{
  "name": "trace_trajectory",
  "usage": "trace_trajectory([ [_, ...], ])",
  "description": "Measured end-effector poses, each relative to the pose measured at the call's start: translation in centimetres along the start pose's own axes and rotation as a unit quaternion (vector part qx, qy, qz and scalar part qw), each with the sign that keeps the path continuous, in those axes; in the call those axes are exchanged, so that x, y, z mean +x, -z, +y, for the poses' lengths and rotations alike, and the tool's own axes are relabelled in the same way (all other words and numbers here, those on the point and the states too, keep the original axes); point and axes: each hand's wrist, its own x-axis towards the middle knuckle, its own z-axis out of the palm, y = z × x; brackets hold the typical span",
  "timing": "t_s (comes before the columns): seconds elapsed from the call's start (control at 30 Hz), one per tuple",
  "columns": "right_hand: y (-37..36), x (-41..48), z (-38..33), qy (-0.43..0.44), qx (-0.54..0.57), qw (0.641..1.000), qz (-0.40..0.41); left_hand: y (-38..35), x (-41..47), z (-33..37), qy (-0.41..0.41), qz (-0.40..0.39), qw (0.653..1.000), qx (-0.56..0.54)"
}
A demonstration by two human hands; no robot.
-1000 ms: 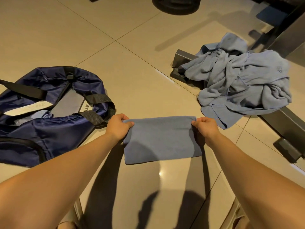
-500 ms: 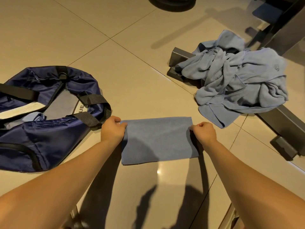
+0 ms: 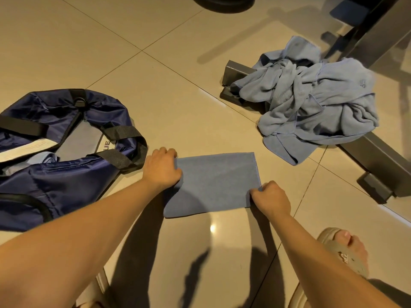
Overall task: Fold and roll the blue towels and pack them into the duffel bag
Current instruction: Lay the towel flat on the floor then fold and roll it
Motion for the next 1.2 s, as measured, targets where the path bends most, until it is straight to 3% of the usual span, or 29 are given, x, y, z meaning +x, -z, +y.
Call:
trace_trajectory([
  [0.2, 2.9, 1.4, -1.0, -0.081, 0.124, 0.981, -0.124, 2.5, 1.1, -0.4, 0.058, -0.168, 0.976, -0.126],
  [0.33, 4.9, 2.2, -2.0, -0.090, 0.191, 0.965, -0.152, 3.1, -1.0, -1.2, 0.143, -0.240, 0.926, -0.254],
  [0.47, 5.4, 4.2, -3.2, 0.021, 0.188, 0.981, -0.048, 1.6, -5.6, -2.0, 0.192, -0.342, 0.851, -0.350],
  [0.53, 4.9, 4.8, -3.5, 0.083, 0.138, 0.987, 0.008, 0.0, -7.9, -1.6, 0.239, -0.349, 0.800, -0.427],
  [0.57, 4.4, 4.7, -3.2, 0.106, 0.089, 0.990, 0.037, -1.0, -8.8, -1.2, 0.259, -0.332, 0.795, -0.437],
  [0.6, 3.9, 4.3, -2.8, 0.128, 0.035, 0.988, 0.079, -1.9, -9.6, -0.8, 0.259, -0.303, 0.820, -0.411],
  [0.7, 2.0, -0.1, -1.3, 0.224, -0.055, 0.956, 0.180, -2.9, -11.7, -0.1, 0.104, -0.124, 0.978, -0.134],
  [0.73, 1.0, -2.2, -0.8, 0.269, -0.059, 0.948, 0.162, -2.7, -12.3, 0.0, 0.004, -0.044, 0.997, -0.057],
  [0.8, -1.4, -6.7, -0.1, 0.337, -0.062, 0.935, 0.092, -2.4, -12.9, -0.2, -0.227, 0.024, 0.974, -0.006],
  [0.87, -4.0, -10.5, 0.5, 0.389, -0.080, 0.917, 0.034, -2.5, -12.9, -0.6, -0.386, -0.010, 0.922, 0.028],
  [1.03, -8.4, -14.8, 2.3, 0.434, -0.178, 0.883, -0.010, -2.8, -11.8, -1.3, -0.466, -0.073, 0.876, 0.105],
  [1.2, -9.5, -15.3, 3.5, 0.457, -0.202, 0.865, 0.033, -2.8, -10.7, -1.7, -0.529, -0.061, 0.839, 0.115],
])
